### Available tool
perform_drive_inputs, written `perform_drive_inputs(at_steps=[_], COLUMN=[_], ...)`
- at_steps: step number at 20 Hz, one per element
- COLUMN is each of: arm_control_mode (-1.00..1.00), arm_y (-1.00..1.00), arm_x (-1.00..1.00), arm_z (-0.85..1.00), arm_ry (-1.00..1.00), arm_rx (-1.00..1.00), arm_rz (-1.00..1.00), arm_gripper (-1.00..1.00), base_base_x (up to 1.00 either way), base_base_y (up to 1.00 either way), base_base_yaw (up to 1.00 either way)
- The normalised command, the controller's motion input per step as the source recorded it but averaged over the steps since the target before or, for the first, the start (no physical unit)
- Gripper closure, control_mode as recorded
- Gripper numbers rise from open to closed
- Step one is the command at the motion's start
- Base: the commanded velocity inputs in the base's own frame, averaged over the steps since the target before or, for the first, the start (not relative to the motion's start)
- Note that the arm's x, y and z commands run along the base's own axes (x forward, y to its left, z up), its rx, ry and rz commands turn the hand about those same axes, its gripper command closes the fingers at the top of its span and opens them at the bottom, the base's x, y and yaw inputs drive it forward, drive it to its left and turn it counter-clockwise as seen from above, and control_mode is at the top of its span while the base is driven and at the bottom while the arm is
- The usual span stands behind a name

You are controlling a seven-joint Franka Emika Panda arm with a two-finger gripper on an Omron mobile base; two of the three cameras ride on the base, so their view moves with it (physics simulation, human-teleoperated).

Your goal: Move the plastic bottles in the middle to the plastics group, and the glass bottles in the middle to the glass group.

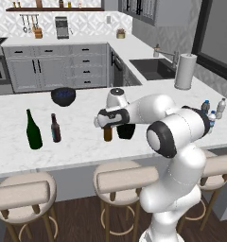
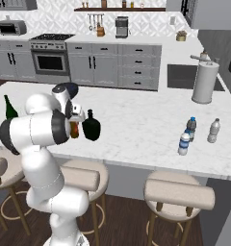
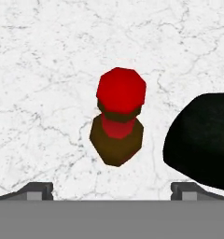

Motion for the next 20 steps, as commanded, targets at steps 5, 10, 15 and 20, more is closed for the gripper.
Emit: perform_drive_inputs(at_steps=[5, 10, 15, 20], arm_control_mode=[-1.0, -1.0, -1.0, -1.0], arm_y=[0.0, 0.0, 0.0, 0.03], arm_x=[0.21, 0.28, 0.06, 0.0], arm_z=[0.03, 0.0, 0.0, -0.01], arm_ry=[0.04, 0.02, 0.04, 0.02], arm_rx=[0.0, 0.0, 0.0, 0.0], arm_rz=[0.0, 0.0, 0.0, -0.01], arm_gripper=[-1.0, -1.0, -1.0, -1.0], base_base_x=[0.0, 0.0, 0.0, 0.0], base_base_y=[0.0, 0.0, 0.0, 0.0], base_base_yaw=[0.0, 0.0, 0.0, 0.0])
